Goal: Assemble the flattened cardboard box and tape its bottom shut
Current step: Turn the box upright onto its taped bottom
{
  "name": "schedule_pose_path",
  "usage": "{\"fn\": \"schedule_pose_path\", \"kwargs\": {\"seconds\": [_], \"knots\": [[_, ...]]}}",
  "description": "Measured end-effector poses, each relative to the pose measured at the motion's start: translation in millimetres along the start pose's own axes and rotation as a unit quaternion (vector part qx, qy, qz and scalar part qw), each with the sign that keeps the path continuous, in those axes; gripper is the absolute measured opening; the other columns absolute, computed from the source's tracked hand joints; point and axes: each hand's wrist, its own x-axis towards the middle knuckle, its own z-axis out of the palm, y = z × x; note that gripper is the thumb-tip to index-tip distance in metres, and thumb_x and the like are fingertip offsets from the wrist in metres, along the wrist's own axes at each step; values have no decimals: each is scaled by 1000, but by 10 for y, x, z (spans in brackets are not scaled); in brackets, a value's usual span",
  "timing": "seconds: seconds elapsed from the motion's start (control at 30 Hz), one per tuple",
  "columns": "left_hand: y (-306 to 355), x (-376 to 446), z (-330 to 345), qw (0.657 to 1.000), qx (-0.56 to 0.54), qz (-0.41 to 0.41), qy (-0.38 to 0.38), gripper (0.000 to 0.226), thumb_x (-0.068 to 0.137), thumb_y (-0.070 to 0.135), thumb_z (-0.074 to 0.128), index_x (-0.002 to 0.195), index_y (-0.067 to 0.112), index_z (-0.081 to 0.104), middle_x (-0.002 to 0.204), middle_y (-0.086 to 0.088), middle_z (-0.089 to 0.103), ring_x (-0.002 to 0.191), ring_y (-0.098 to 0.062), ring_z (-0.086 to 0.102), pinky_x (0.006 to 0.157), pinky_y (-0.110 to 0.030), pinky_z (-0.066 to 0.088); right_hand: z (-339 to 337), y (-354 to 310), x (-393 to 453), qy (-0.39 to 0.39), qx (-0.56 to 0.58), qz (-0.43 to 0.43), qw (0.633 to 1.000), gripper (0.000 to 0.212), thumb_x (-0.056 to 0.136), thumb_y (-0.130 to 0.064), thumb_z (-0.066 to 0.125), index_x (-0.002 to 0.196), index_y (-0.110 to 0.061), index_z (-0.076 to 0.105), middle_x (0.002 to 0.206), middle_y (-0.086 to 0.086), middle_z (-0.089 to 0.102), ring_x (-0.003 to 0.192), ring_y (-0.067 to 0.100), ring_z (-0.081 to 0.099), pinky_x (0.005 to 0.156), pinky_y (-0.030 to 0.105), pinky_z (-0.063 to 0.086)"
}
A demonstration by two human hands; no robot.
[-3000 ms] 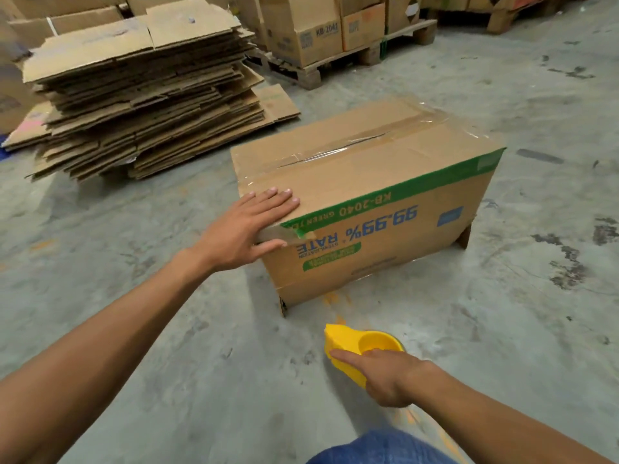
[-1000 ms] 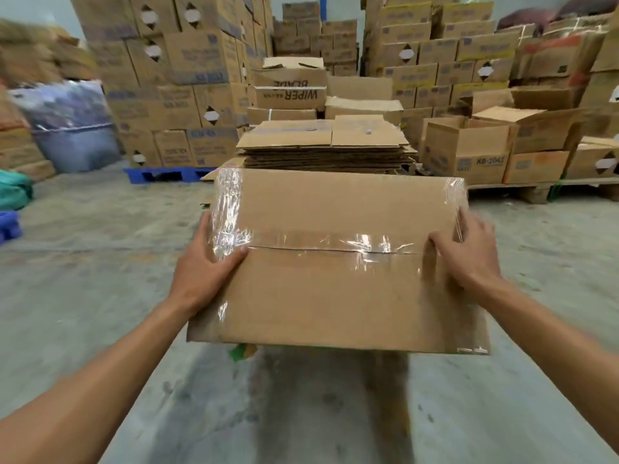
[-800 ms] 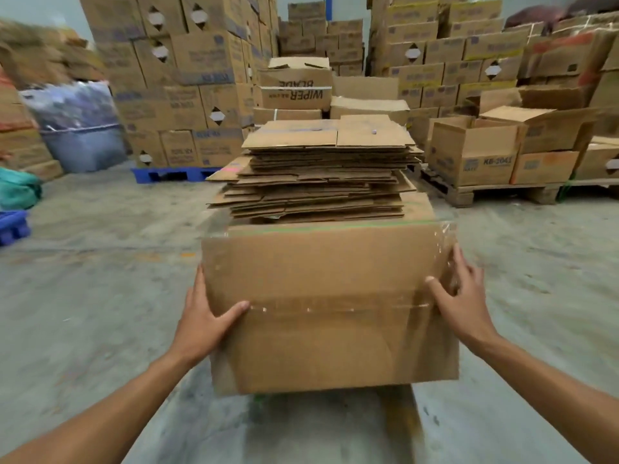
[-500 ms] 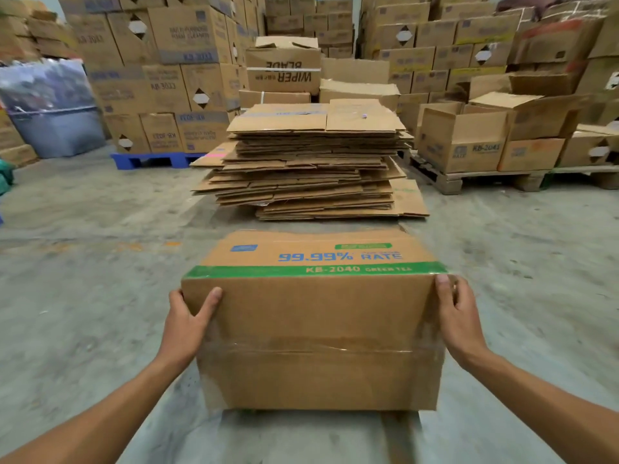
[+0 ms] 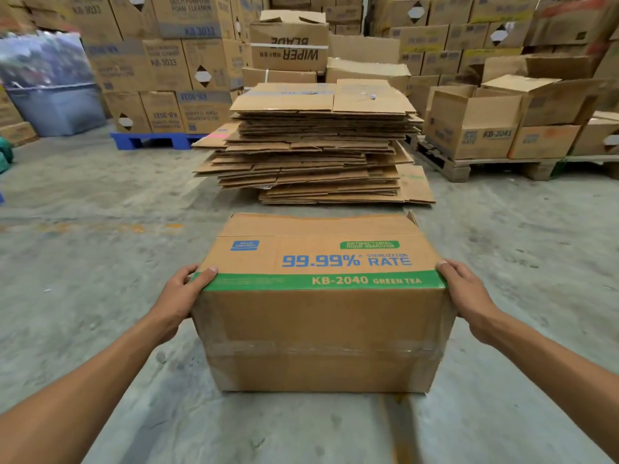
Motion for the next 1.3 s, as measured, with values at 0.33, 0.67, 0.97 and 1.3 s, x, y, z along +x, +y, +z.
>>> {"fn": "schedule_pose_path", "kwargs": {"seconds": [0.33,0.67,0.97,1.3], "knots": [[294,162,-38,982,96,-60,-151,36,93,42,58,124,24,56,114,-5,71,95,-23,70,75,-36,57,-104,-299,284,-170,-96,103,975,34,102,-44,40,136,-46,43,111,2,71,96,26,68,76,43,53],[366,195,-3,976,203,46,-60,78,67,78,57,120,21,60,109,2,71,96,-20,68,91,-41,53,-27,-368,186,-159,-74,-32,984,50,102,-41,42,143,-13,34,104,-3,63,87,9,62,66,25,49],[327,118,132,963,177,200,33,78,79,58,62,145,30,32,133,3,57,116,-20,58,100,-36,44,38,130,-74,-24,-135,-187,973,76,99,-44,46,155,-40,-5,158,-3,34,126,16,48,105,43,40],[-521,-159,207,964,221,143,25,101,85,46,67,149,49,-11,148,0,47,124,-29,55,100,-44,47,94,666,-278,-52,-181,-194,963,91,93,-42,57,147,-57,-14,160,-1,30,135,30,46,102,51,45]]}}
